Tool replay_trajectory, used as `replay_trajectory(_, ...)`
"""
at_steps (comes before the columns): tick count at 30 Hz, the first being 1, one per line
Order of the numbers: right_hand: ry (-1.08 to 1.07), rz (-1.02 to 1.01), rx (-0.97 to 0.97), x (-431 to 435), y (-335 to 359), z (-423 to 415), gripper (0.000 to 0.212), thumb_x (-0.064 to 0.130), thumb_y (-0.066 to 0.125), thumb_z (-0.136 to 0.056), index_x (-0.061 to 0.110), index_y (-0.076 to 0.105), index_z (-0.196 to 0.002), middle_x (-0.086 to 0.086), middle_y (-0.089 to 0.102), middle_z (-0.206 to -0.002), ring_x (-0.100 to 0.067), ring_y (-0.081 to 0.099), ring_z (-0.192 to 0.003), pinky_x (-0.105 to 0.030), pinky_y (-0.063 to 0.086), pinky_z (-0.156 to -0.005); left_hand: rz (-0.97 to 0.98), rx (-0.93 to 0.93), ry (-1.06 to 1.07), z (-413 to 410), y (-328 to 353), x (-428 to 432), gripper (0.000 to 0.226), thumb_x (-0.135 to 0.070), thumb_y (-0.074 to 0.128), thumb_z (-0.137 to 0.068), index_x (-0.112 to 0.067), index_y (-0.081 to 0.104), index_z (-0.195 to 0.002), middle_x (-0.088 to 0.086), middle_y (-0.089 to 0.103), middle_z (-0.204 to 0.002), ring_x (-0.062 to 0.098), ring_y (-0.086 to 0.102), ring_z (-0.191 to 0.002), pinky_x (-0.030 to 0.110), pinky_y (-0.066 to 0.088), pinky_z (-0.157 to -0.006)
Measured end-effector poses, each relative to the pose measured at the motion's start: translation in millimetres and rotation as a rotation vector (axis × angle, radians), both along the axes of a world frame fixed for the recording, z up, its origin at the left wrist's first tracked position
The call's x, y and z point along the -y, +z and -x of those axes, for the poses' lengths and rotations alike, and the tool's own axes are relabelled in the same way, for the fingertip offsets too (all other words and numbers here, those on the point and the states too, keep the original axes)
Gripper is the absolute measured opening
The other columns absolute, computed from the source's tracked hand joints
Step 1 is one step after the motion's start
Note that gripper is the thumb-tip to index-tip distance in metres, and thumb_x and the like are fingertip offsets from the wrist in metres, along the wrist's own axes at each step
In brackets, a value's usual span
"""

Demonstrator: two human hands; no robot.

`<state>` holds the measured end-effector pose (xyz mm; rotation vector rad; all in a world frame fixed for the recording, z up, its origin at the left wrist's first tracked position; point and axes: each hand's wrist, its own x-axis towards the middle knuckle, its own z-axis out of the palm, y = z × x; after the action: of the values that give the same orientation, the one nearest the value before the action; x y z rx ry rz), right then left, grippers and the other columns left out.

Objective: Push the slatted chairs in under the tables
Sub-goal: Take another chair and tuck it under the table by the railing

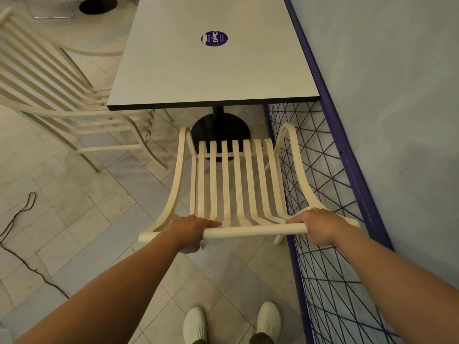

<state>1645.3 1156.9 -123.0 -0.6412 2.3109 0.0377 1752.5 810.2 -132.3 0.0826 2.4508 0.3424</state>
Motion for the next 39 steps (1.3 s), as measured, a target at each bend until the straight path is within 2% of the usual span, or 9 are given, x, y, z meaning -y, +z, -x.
replay_trajectory(7,-0.042,-0.011,0.036,-4.7,-2.9,-24.8,0.073,0.010,0.060,-0.078,0.053,0.045,-0.135,0.010,0.053,-0.100,-0.006,0.048,-0.076,-0.024,0.039,-0.063,0.001,0.060,-0.038,-16.2,6.7,-6.3,0.079,-0.005,0.070,-0.087,-0.049,0.040,-0.144,-0.004,0.061,-0.126,0.020,0.061,-0.108,0.038,0.050,-0.097)
replay_trajectory(12,-0.026,-0.027,0.032,-10.5,-2.5,-34.1,0.077,0.012,0.059,-0.079,0.052,0.037,-0.141,0.007,0.058,-0.117,-0.008,0.048,-0.080,-0.024,0.038,-0.065,-0.019,0.059,-0.041,-27.1,12.6,-10.4,0.079,-0.004,0.067,-0.087,-0.050,0.039,-0.145,-0.004,0.060,-0.126,0.020,0.059,-0.106,0.037,0.050,-0.095)
replay_trajectory(16,-0.026,0.019,0.049,-18.1,2.1,-33.1,0.075,0.020,0.059,-0.075,0.053,0.039,-0.140,0.010,0.059,-0.119,-0.003,0.048,-0.076,-0.018,0.035,-0.060,0.023,0.013,-0.033,-32.6,14.1,-1.9,0.079,-0.013,0.067,-0.090,-0.053,0.032,-0.148,-0.005,0.059,-0.125,0.017,0.058,-0.103,0.036,0.051,-0.095)
replay_trajectory(19,0.001,0.016,0.006,-21.1,0.0,-34.6,0.076,0.018,0.060,-0.077,0.055,0.037,-0.140,0.011,0.059,-0.122,-0.006,0.050,-0.084,-0.022,0.039,-0.067,0.037,-0.013,-0.014,-38.5,11.5,-3.0,0.080,-0.012,0.069,-0.090,-0.054,0.032,-0.147,-0.008,0.059,-0.128,0.017,0.059,-0.104,0.034,0.052,-0.092)
replay_trajectory(22,0.003,-0.005,-0.025,-18.2,-2.3,-33.1,0.076,0.012,0.060,-0.080,0.055,0.037,-0.139,0.010,0.060,-0.118,-0.007,0.048,-0.081,-0.024,0.039,-0.067,0.033,-0.025,-0.022,-35.2,9.6,-4.3,0.079,-0.010,0.069,-0.090,-0.054,0.035,-0.146,-0.008,0.060,-0.127,0.017,0.060,-0.104,0.033,0.052,-0.091)
replay_trajectory(26,-0.001,-0.006,-0.038,-17.5,-3.2,-24.2,0.075,0.014,0.060,-0.080,0.057,0.038,-0.137,0.011,0.059,-0.113,-0.008,0.048,-0.079,-0.025,0.040,-0.067,0.032,-0.035,-0.044,-26.8,9.7,-3.7,0.080,-0.009,0.069,-0.090,-0.054,0.034,-0.146,-0.008,0.059,-0.127,0.017,0.060,-0.106,0.033,0.053,-0.091)
replay_trajectory(33,-0.012,0.004,-0.059,-11.3,0.2,1.6,0.072,0.014,0.059,-0.080,0.059,0.042,-0.133,0.019,0.042,-0.081,-0.003,0.043,-0.067,-0.024,0.036,-0.059,0.025,-0.048,-0.060,-3.0,11.2,0.8,0.078,-0.008,0.068,-0.090,-0.052,0.036,-0.146,-0.006,0.060,-0.127,0.019,0.061,-0.108,0.038,0.053,-0.094)
replay_trajectory(39,-0.007,0.026,-0.065,-2.4,2.8,20.0,0.070,0.012,0.057,-0.081,0.059,0.045,-0.131,0.014,0.053,-0.093,-0.005,0.047,-0.072,-0.026,0.040,-0.064,0.018,-0.027,-0.040,18.7,8.2,9.5,0.080,-0.007,0.070,-0.089,-0.053,0.036,-0.145,-0.006,0.061,-0.126,0.019,0.061,-0.106,0.040,0.052,-0.096)
